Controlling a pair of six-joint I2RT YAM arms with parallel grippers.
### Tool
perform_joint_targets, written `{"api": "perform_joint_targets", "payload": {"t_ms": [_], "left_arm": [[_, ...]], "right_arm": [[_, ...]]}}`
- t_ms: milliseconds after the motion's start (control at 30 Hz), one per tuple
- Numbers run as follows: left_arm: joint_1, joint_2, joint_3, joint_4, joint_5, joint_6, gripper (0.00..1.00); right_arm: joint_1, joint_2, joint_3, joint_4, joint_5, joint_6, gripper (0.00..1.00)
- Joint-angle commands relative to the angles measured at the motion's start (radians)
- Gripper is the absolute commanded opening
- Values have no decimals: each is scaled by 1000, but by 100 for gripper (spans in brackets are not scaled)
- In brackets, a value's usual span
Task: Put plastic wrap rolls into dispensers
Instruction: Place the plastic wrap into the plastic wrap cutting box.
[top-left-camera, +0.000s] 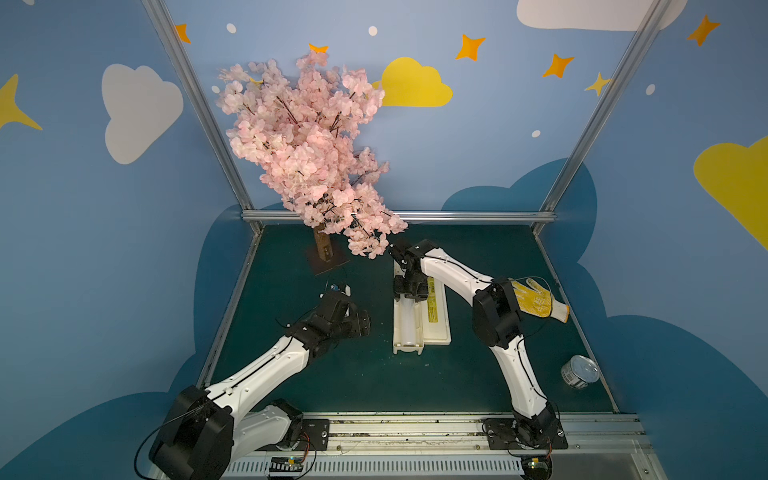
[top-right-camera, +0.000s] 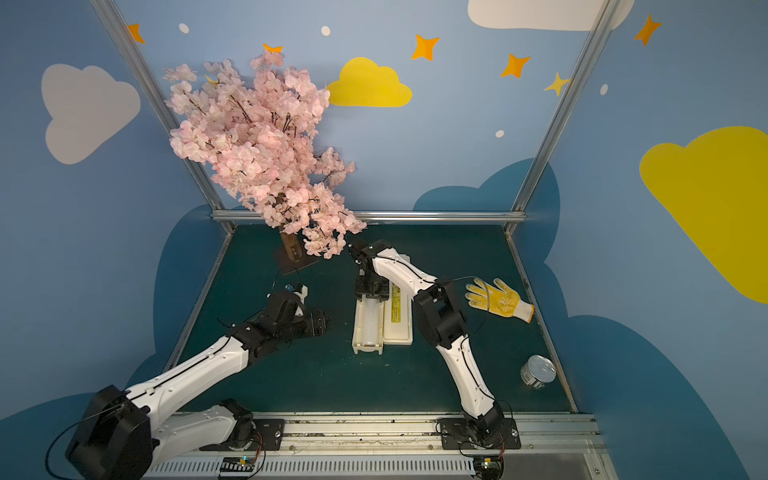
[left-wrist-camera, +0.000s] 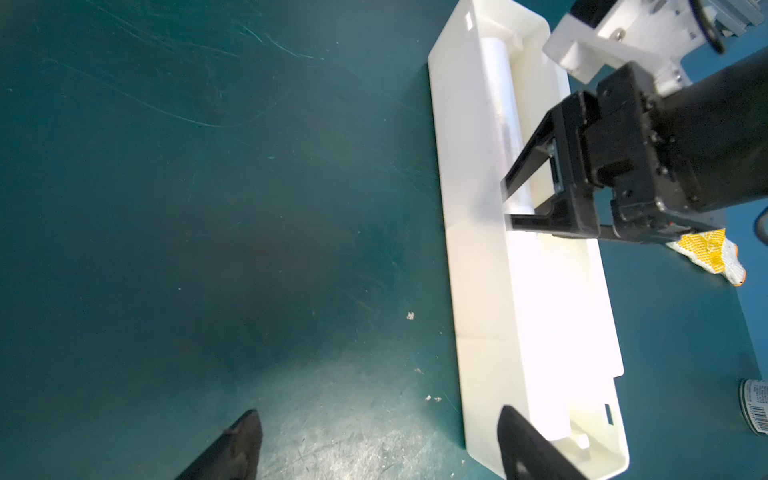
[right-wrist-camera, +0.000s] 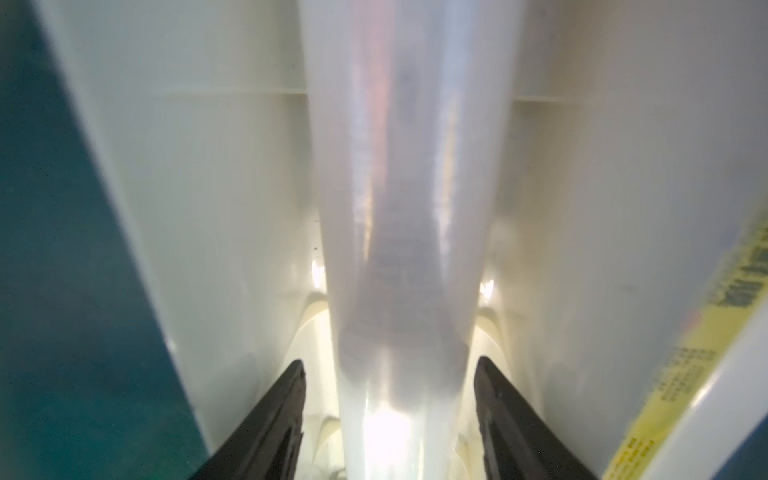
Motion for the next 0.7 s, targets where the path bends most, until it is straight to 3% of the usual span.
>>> {"api": "perform_joint_targets", "payload": {"t_ms": [0,333,667], "left_arm": [[4,7,-8,17,23,4,88],[4,14,3,22,36,6,88],[5,52,26,34,66,3,88]], "right_arm": [[8,-61,10,-16,29,-19,81],[9,-148,40,-66,69,-64,86],[-35,-233,-28,-74,95,-115,87]]}}
